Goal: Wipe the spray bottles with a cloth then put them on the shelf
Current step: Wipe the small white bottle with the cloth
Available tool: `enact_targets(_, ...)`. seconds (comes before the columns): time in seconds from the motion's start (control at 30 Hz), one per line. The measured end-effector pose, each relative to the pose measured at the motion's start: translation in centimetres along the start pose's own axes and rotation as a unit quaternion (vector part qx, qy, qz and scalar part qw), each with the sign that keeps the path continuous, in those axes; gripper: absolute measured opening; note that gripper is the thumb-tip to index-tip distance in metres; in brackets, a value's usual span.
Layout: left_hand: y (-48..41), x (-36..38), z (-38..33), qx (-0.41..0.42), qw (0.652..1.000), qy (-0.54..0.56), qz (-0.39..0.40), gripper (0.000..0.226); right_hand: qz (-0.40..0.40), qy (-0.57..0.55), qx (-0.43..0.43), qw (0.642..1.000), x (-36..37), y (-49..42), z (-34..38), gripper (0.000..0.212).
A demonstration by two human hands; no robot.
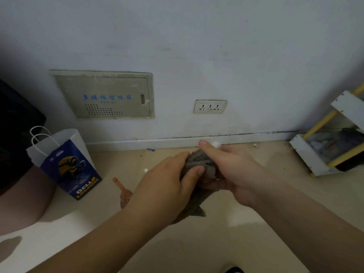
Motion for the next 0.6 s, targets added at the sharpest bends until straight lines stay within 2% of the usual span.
enact_targets(0.03, -0.3, -0.3, 0.3, -0.039, 0.996, 0.072, -0.019, 0.04, 0.016, -0.011, -0.008, 1.0, -0.1, 0.1, 0.1, 0.054)
enact_targets(0.1, -0.7, -0.6, 1.0, -0.146, 0.964, 0.212, -0.071, 0.038, 0.066, -0.045, -0.004, 0.997, 0.0, 0.5, 0.3, 0.05)
enact_targets(0.17, -0.6, -0.8, 1.4, -0.201, 0.932, 0.281, -0.11, 0.038, 0.13, -0.026, -0.001, 0.991, 0.6, 1.0, -0.1, 0.041)
enact_targets(0.23, -0.5, -0.7, 1.7, -0.203, 0.931, 0.271, -0.136, 0.037, 0.169, 0.007, -0.021, 0.985, 1.3, 1.3, -1.0, 0.029)
enact_targets(0.3, -0.3, -0.7, 2.4, -0.196, 0.934, 0.261, -0.147, 0.037, 0.174, 0.022, -0.053, 0.983, 1.9, 1.3, -1.6, 0.026)
enact_targets(0.4, -0.3, -0.9, 2.7, -0.161, 0.961, 0.202, -0.098, 0.041, 0.137, 0.033, -0.073, 0.987, 2.2, 1.2, -1.8, 0.025)
enact_targets(0.47, -0.2, -1.1, 2.8, -0.192, 0.956, 0.208, -0.08, 0.043, 0.112, 0.049, -0.067, 0.99, 2.0, 0.9, -2.0, 0.027)
enact_targets(0.5, -0.3, -1.4, 3.1, -0.243, 0.933, 0.251, -0.089, 0.043, 0.105, 0.07, -0.065, 0.99, 1.8, 0.6, -2.2, 0.03)
enact_targets(0.57, -0.1, -2.1, 3.1, -0.347, 0.848, 0.385, -0.11, 0.041, 0.1, 0.113, -0.065, 0.986, 1.3, 0.4, -2.1, 0.035)
enact_targets(0.6, -0.1, -2.3, 3.1, -0.363, 0.817, 0.43, -0.124, 0.041, 0.103, 0.123, -0.067, 0.985, 1.2, 0.4, -2.1, 0.036)
Point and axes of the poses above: each hand's wrist, its own y-axis away from the middle knuckle, its own x-axis out of the palm, z = x × y, the point moved 2 cm from there along -y, towards the middle knuckle, and after that the axes turned 9 degrees about -y, right-handed, at the moved point
